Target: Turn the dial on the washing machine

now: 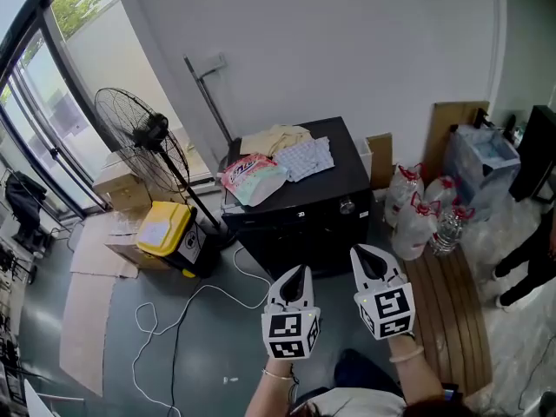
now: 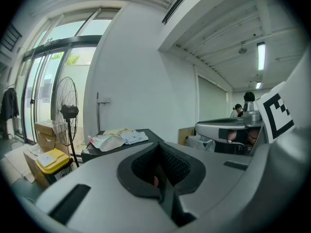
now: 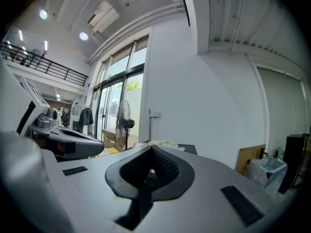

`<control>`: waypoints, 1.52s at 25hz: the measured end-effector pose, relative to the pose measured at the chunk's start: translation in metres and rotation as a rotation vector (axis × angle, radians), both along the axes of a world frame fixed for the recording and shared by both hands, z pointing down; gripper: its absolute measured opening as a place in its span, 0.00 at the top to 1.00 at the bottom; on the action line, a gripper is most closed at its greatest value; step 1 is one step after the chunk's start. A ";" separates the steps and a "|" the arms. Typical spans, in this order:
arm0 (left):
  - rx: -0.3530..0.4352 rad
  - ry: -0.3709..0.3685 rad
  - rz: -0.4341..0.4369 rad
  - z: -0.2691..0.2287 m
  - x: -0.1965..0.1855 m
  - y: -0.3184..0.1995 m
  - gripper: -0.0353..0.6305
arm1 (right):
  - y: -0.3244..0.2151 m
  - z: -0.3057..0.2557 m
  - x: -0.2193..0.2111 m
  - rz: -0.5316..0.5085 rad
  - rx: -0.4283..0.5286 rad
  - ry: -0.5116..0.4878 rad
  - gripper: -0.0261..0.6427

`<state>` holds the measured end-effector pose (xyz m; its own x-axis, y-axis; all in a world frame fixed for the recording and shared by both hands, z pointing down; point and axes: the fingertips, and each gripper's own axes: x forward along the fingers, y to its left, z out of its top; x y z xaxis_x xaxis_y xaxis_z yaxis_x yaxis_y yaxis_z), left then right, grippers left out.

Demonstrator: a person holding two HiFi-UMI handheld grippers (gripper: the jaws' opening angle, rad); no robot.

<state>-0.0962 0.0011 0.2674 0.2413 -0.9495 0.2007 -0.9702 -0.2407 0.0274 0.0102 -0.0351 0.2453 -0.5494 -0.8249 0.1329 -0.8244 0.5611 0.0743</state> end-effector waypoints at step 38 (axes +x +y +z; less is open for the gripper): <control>0.125 0.006 0.016 -0.069 -0.004 0.141 0.93 | 0.147 -0.059 0.008 0.015 0.111 -0.010 0.92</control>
<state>-0.0999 0.1422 0.1988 0.2574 -0.9630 0.0797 -0.9661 -0.2580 0.0021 0.0184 0.1123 0.1865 -0.5381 -0.8422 0.0350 -0.8335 0.5378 0.1268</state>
